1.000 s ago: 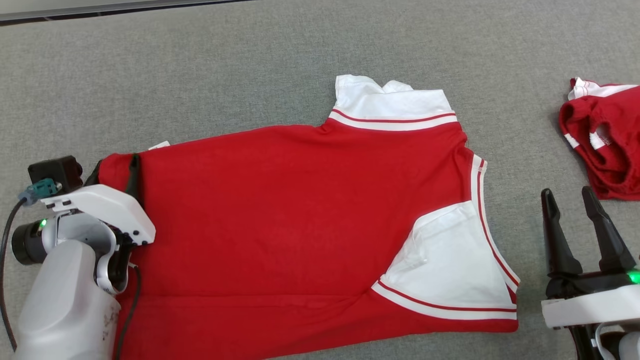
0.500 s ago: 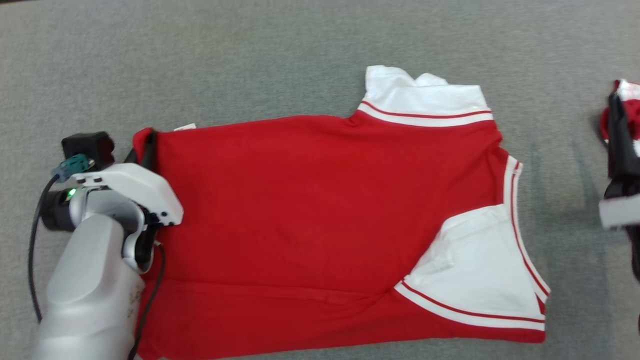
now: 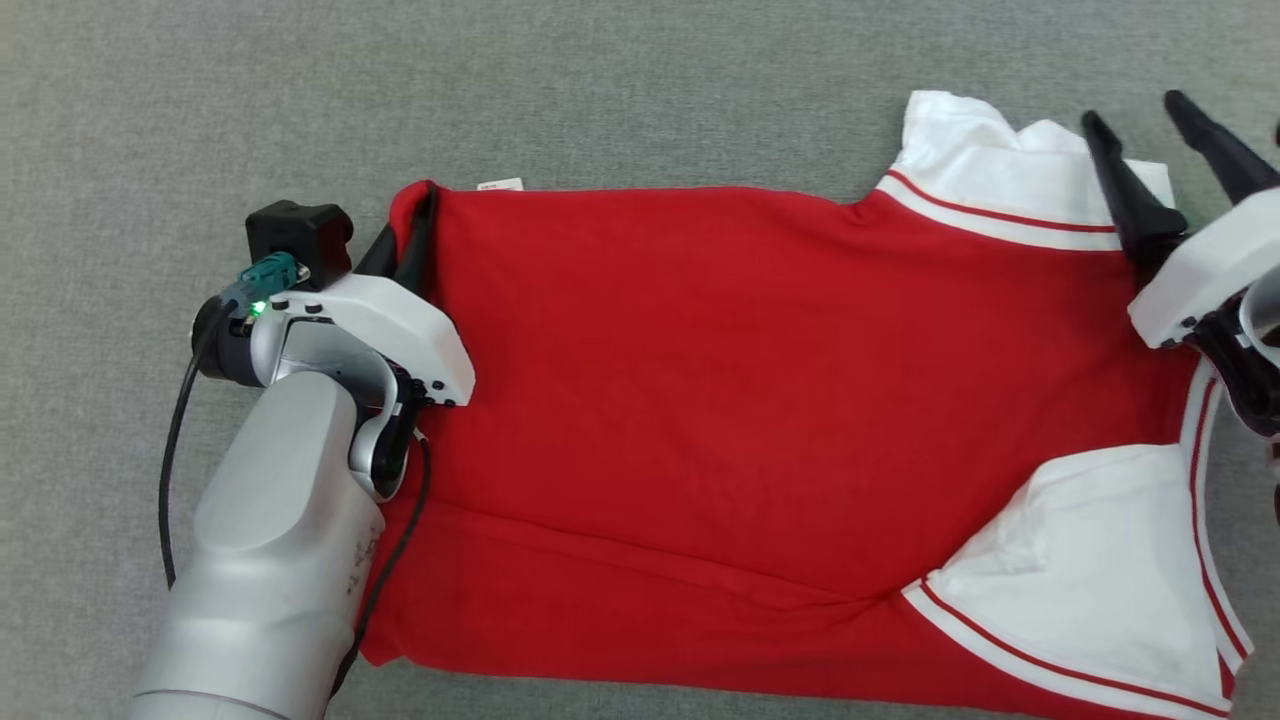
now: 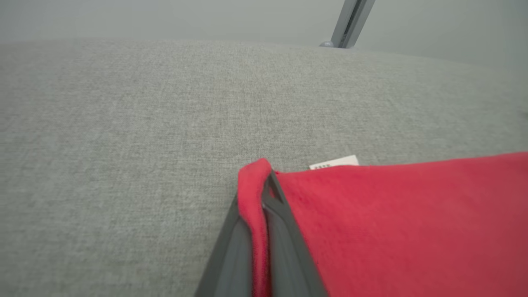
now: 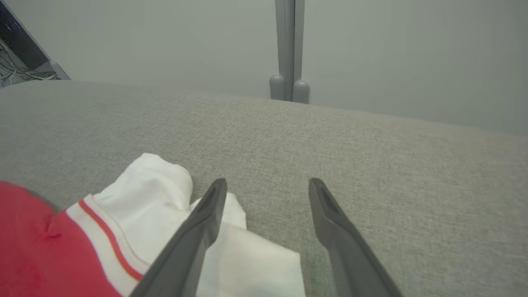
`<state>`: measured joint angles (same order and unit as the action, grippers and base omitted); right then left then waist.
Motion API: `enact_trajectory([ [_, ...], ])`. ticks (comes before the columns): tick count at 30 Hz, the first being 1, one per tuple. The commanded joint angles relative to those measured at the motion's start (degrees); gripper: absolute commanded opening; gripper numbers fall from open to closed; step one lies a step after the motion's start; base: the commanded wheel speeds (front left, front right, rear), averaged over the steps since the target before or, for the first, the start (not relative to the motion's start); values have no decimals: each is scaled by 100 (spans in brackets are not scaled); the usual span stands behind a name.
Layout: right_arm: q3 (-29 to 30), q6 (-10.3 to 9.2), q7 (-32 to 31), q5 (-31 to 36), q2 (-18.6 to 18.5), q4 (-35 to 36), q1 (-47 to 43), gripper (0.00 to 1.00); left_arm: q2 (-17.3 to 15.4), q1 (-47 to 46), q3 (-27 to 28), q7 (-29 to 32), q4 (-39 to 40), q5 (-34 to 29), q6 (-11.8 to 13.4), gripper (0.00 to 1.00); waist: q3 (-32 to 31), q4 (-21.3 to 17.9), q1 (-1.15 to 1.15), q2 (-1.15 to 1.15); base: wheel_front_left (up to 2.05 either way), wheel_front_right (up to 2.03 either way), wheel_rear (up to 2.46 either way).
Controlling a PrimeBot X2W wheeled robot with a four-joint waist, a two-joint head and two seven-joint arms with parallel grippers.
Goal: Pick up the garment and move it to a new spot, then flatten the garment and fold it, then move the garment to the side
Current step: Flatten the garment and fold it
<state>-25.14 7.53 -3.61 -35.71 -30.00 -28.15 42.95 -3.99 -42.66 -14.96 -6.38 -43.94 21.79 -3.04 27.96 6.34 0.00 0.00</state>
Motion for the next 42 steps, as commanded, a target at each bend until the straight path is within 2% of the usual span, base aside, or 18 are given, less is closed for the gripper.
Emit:
enact_trajectory([
  [1, -273, -9, -129, -140, -120, -153, 206, 100, 12, -41, -57, -45, -107, 47, -27, 0, 50, 78, 0, 0, 0, 0, 0],
  [9, -1366, -9, -682, -659, -397, -483, 633, 100, 64, -152, -178, -239, -361, 195, -17, 0, 85, 140, 0, 0, 0, 0, 0],
  [10, -1507, -9, -760, -679, -422, -511, 661, 78, 69, -167, -190, -256, -388, 202, -15, 0, 92, 139, 0, 0, 0, 0, 0],
  [11, -1637, -9, -883, -764, -439, -551, 685, 50, 73, -185, -203, -270, -418, 215, -15, 0, 98, 139, 0, 0, 0, 0, 0],
  [12, -1772, -9, -1008, -840, -439, -584, 694, 35, 76, -193, -217, -296, -447, 238, -18, 0, 97, 142, 0, 0, 0, 0, 0],
  [13, -1862, -9, -1069, -889, -460, -602, 727, 0, 78, -197, -227, -304, -470, 247, -21, 0, 95, 140, 0, 0, 0, 0, 0],
  [17, -1910, -13, -797, -994, -568, -621, 936, 0, 82, -232, -258, -375, -538, 293, -28, 0, 68, 145, 0, 0, 0, 0, 0],
  [21, -1829, -11, -164, -1065, -599, -687, 1063, 0, 79, -214, -275, -497, -615, 332, -48, 0, -78, 117, 0, 0, 0, 0, 0],
  [32, -1740, -12, 1166, -1303, -727, -698, 907, 0, -201, -39, -144, -749, -521, 377, 29, 0, -598, -57, 0, 0, 0, 0, 0],
  [37, -1814, -12, 1538, -1438, -813, -434, 526, 0, -261, 269, -152, -792, -351, 417, -4, 0, -789, -131, 0, 0, 0, 0, 0],
  [42, -1636, -11, 1829, -1484, -846, 228, -319, 0, -361, 913, -107, -835, 96, 446, 76, 0, -923, -282, 0, 0, 0, 0, 0],
])
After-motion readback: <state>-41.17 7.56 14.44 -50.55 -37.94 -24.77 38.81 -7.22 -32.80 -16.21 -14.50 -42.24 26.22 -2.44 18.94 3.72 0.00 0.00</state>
